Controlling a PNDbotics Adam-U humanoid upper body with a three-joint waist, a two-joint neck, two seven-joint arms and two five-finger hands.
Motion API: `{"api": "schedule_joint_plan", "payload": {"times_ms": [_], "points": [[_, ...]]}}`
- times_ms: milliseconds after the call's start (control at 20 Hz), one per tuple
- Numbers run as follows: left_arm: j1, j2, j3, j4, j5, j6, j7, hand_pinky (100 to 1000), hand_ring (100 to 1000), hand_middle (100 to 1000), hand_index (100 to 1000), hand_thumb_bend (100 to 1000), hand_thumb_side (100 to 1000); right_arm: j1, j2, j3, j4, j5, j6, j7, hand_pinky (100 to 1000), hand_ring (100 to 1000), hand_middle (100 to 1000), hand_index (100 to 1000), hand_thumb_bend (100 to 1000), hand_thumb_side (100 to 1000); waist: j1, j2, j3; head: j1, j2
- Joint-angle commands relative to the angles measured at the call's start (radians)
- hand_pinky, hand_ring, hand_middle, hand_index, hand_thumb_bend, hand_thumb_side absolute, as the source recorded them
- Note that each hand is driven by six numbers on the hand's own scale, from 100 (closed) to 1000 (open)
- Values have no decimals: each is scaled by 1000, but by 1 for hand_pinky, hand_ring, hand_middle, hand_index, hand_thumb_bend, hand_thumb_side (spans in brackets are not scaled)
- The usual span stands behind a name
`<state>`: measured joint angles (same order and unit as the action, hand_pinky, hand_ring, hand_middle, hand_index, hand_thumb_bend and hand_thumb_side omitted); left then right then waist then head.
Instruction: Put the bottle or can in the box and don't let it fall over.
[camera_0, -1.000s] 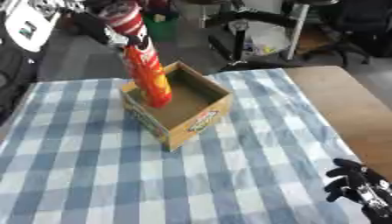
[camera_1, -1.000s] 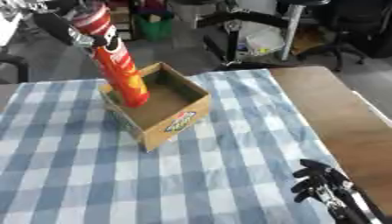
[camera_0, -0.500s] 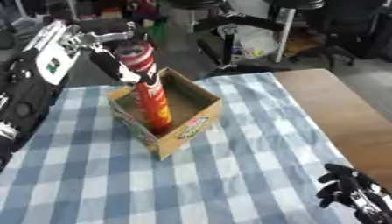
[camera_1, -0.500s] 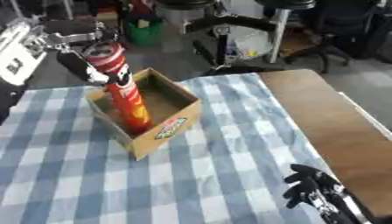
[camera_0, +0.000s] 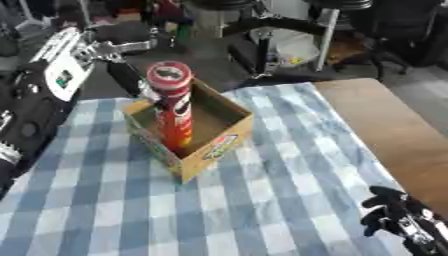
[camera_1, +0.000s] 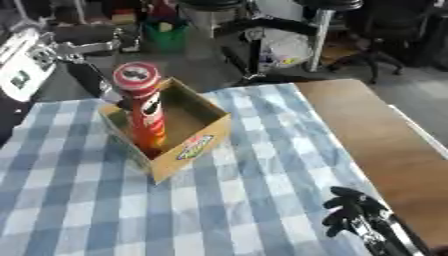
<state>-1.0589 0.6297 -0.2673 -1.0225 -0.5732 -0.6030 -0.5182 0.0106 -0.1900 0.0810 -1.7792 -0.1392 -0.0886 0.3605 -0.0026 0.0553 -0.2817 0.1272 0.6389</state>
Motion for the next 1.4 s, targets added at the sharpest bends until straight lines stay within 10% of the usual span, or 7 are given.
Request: {"api": "schedule_joint_plan", "payload": {"times_ms": [50,350,650,1000,1400], "points": [[-10,80,17,-68,79,-265,-238,930,926,896,931,733,675,-3,-15,-8,-22,-1,-5,-3,502,580,645,827,100,606,2,-12,8,-14,-8],[144,300,109,-300,349,-138,-98,858,865,850,903,591,651,10,-19,-26,-19,11,-7,-21,503,580,646,827,100,608,12,-18,45,-41,-5],[576,445,350,-598,597,19,86,762,790,803,871,407,636,18,-6,-42,-18,26,-10,-36,503,580,645,828,100,609,9,-10,94,-63,-22],[1034,77,564,-820,721,227,182,613,696,739,809,232,636,18,19,-48,-17,37,-12,-45,502,580,645,828,100,611,-3,4,143,-58,-30],[1116,-269,634,-882,655,430,160,583,680,732,800,204,678,36,38,-41,-12,46,-12,-39,502,580,645,829,100,611,-25,-5,177,10,1]]}}
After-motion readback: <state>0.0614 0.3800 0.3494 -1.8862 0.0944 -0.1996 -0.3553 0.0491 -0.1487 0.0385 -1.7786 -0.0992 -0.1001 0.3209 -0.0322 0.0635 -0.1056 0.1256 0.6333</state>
